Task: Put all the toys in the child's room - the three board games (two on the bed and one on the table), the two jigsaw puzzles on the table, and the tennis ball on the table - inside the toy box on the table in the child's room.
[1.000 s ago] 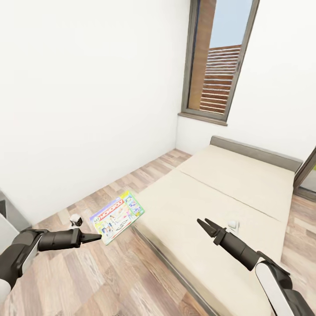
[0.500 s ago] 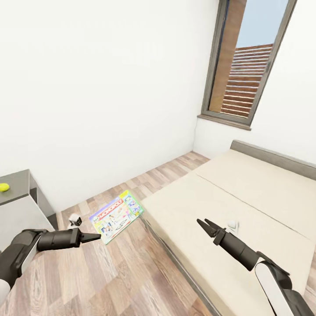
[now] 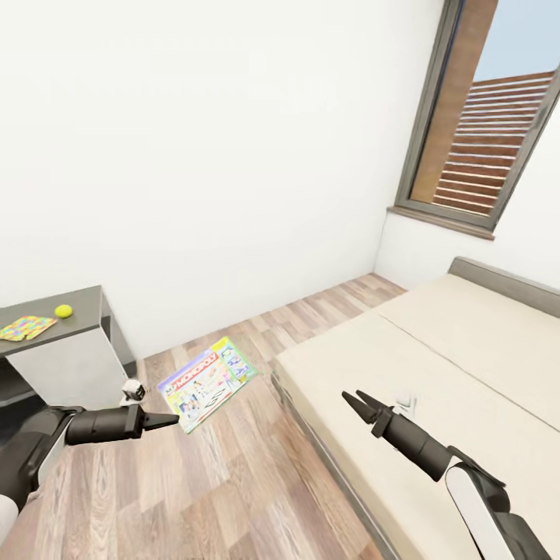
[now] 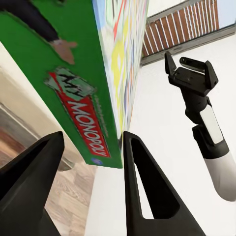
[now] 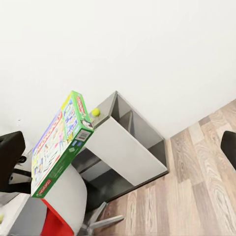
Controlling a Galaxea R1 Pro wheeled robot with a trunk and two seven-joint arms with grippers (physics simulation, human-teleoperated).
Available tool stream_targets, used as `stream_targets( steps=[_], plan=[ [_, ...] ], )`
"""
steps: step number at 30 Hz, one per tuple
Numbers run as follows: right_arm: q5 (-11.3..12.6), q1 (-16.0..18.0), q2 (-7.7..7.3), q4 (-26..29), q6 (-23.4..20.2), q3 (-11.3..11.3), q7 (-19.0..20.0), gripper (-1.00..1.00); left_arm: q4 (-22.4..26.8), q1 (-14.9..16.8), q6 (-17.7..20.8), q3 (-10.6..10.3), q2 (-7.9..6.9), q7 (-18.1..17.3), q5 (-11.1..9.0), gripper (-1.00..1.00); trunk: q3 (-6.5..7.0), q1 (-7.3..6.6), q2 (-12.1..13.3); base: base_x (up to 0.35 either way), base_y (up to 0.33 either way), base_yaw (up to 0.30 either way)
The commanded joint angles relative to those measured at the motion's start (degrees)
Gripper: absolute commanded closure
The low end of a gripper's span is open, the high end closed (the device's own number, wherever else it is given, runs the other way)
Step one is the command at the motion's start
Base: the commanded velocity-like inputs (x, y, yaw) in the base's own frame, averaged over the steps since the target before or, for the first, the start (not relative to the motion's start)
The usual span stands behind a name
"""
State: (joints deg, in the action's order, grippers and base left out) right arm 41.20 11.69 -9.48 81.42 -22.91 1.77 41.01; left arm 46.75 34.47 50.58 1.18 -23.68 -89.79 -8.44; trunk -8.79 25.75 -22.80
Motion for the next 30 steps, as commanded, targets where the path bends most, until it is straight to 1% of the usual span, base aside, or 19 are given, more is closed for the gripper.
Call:
stream_targets(
  steps=[1,5,8,12,13,15,17,18,20,21,22,24,25,26,27,30],
  plan=[
    [0.50,0.04,-0.01,0.02,-0.51,0.02,0.04,-1.00,0.00,0.07,0.57,-0.02,-0.01,-0.22,-0.10,1.00,-0.12,0.03,-0.12,0.000,0.000,0.282],
    [0.52,0.07,-0.01,-0.08,-0.54,-0.10,-0.33,-1.00,0.00,0.07,0.63,0.02,-0.21,-0.22,-0.15,1.00,-0.12,0.03,-0.12,0.000,0.000,0.282],
    [0.63,0.08,-0.01,-0.06,-0.58,-0.15,-1.94,-1.00,0.00,0.07,0.71,0.04,-0.75,-0.22,-0.28,1.00,-0.12,0.03,-0.12,0.000,0.000,0.282],
    [0.76,0.08,0.03,-0.07,-0.69,-0.18,-5.52,-1.00,0.00,0.07,0.98,0.10,-2.50,-0.22,-0.61,1.00,-0.12,0.03,-0.12,0.000,0.000,0.282],
    [0.78,0.08,0.03,-0.06,-0.70,-0.18,-6.02,-1.00,0.00,0.07,1.06,0.41,-2.87,-0.22,-0.64,1.00,-0.12,0.03,-0.12,0.000,0.000,0.282],
    [0.80,0.08,0.01,-0.04,-0.72,-0.19,-6.55,-1.00,0.00,0.07,1.13,2.07,-3.56,-0.22,-0.70,1.00,-0.12,0.03,-0.12,0.000,0.000,0.282],
    [0.81,0.08,0.00,-0.04,-0.81,-0.19,-6.66,-1.00,0.00,0.07,1.15,3.24,-3.95,-0.22,-0.70,1.00,-0.12,0.03,-0.12,0.000,0.000,0.282],
    [0.81,0.08,0.00,-0.03,-1.07,-0.19,-6.73,-1.00,0.00,0.07,1.16,4.49,-4.35,-0.22,-0.70,1.00,-0.12,0.03,-0.12,0.000,0.000,0.282],
    [0.81,0.08,-0.01,-0.03,-1.44,-0.19,-6.80,-1.00,0.00,0.04,1.17,5.71,-4.93,-0.22,-0.69,1.00,-0.12,0.03,-0.12,0.000,0.000,0.282],
    [0.79,0.08,-0.01,-0.01,-1.65,-0.19,-6.84,-1.00,0.00,0.03,1.18,6.25,-5.31,-0.22,-0.69,1.00,-0.12,0.03,-0.12,0.000,0.000,0.282],
    [0.77,0.07,0.01,0.00,-2.00,-0.19,-6.90,-1.00,0.00,0.01,1.18,7.17,-6.13,-0.22,-0.69,1.00,-0.12,0.03,-0.12,0.000,0.000,0.282],
    [0.75,0.07,0.03,-0.01,-2.24,-0.19,-6.93,-1.00,0.00,0.00,1.18,7.82,-6.95,-0.22,-0.69,1.00,-0.12,0.03,-0.12,0.000,0.000,0.282],
    [0.74,0.08,0.04,-0.02,-2.39,-0.19,-6.96,-1.00,0.00,-0.01,1.18,8.28,-7.74,-0.22,-0.71,1.00,-0.12,0.03,-0.12,0.000,0.000,0.282],
    [0.74,0.08,0.03,0.00,-2.45,-0.19,-6.96,-1.00,0.00,-0.01,1.18,8.44,-8.10,-0.22,-0.76,1.00,-0.12,0.03,-0.12,0.000,0.000,0.282],
    [0.73,0.08,0.01,0.03,-2.55,-0.19,-6.97,-1.00,0.00,-0.04,1.19,8.76,-8.94,-0.22,-1.20,1.00,-0.12,0.03,-0.12,0.000,0.000,0.282],
    [0.73,0.06,0.00,0.05,-2.63,-0.19,-6.99,-1.00,0.00,-0.09,1.19,8.99,-9.72,-0.22,-2.52,1.00,-0.12,0.03,-0.12,0.000,0.000,0.282]
  ],
)
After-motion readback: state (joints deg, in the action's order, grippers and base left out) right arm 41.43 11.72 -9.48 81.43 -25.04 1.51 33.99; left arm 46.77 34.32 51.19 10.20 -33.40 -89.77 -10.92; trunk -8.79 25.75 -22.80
